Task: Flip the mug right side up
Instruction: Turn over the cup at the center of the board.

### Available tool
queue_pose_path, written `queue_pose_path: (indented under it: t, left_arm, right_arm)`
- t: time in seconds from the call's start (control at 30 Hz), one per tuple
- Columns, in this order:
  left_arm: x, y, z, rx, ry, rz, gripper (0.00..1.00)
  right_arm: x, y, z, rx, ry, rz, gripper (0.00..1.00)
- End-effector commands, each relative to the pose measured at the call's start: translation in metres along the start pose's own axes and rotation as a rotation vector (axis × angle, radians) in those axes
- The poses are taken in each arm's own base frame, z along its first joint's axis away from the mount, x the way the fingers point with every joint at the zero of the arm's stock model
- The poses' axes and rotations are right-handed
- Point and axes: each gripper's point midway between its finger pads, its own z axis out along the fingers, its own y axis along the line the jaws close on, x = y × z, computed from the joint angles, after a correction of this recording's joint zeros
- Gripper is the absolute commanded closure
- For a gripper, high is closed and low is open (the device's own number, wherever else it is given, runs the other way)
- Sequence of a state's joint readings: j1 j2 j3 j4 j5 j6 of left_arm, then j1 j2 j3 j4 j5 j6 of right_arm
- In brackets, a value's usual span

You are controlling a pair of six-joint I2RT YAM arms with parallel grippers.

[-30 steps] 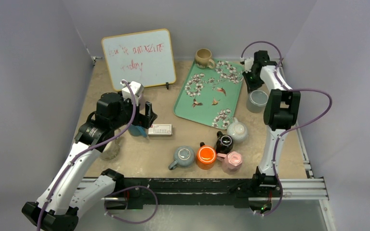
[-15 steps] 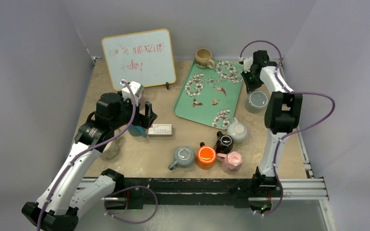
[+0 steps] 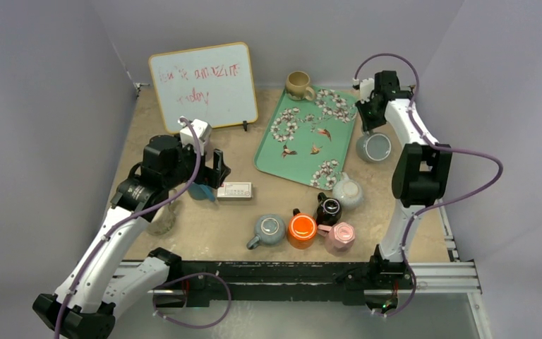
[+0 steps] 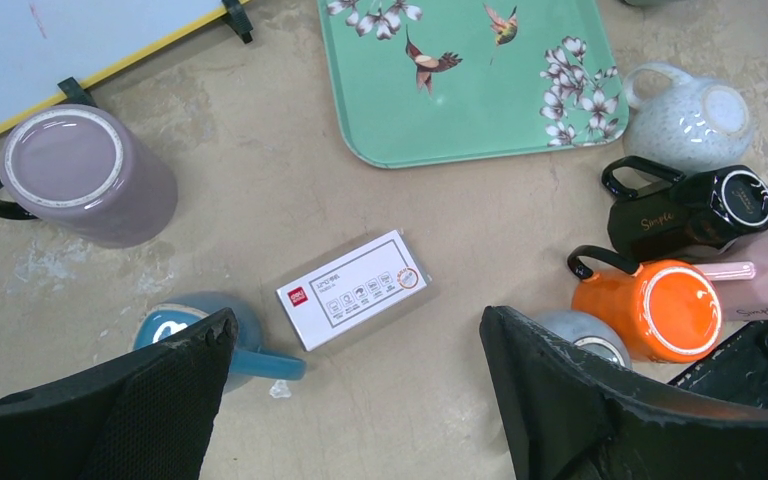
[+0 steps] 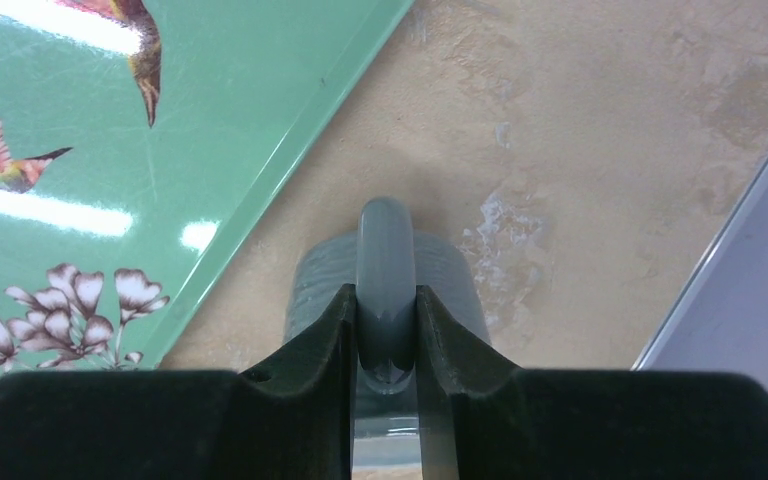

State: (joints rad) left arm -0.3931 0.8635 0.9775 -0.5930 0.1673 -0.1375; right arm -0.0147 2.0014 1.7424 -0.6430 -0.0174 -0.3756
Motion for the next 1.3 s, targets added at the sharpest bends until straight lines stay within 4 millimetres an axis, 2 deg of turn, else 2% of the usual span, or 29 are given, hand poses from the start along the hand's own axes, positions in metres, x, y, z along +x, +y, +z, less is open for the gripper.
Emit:
queue_pose_path:
  t: [0.0, 0.23, 0.57, 0.7, 0.93, 1.0, 1.13, 1.17, 1.2, 1.27]
  left_arm:
    - [-0.001, 0.0, 0.003, 0.008, -0.005, 0.007, 0.1]
    - [0.001, 0.001, 0.007, 0.007, 0.009, 0.001, 0.11]
    - [0.003, 0.002, 0.008, 0.0, 0.014, 0.0, 0.11]
    - [0.004, 0.002, 0.01, 0.001, 0.02, -0.001, 0.11]
    - [0.005, -0.001, 0.01, 0.019, 0.022, -0.005, 0.11]
    - [0.004, -0.005, 0.011, 0.036, 0.018, -0.024, 0.11]
    - [-0.004, -0.02, 0.018, 0.107, -0.001, -0.123, 0.14]
    - [-0.007, -0.023, 0.02, 0.11, -0.004, -0.174, 0.14]
    - [-0.011, -0.024, 0.022, 0.109, -0.01, -0.228, 0.14]
    - [-0.017, -0.027, 0.028, 0.106, -0.023, -0.35, 0.14]
  right_arm:
    - [-0.034, -0.004, -0.043, 0.039, -0.15, -0.007, 1.0]
    - [-0.041, -0.009, -0.063, 0.079, -0.223, -0.019, 1.0]
    - [-0.036, -0.001, -0.059, 0.065, -0.26, -0.001, 1.0]
    - [-0.044, -0.011, -0.069, 0.132, -0.327, 0.023, 1.0]
    - [-0.05, -0.007, -0.082, 0.113, -0.361, 0.064, 1.0]
    - [-0.054, -0.004, -0.087, 0.1, -0.388, 0.071, 1.0]
    - [-0.067, 0.014, -0.1, 0.002, -0.473, 0.062, 1.0]
    - [-0.07, 0.019, -0.104, -0.021, -0.497, 0.06, 1.0]
    - [-0.077, 0.033, -0.109, -0.056, -0.528, 0.042, 1.0]
    - [-0.083, 0.041, -0.116, -0.084, -0.572, 0.043, 1.0]
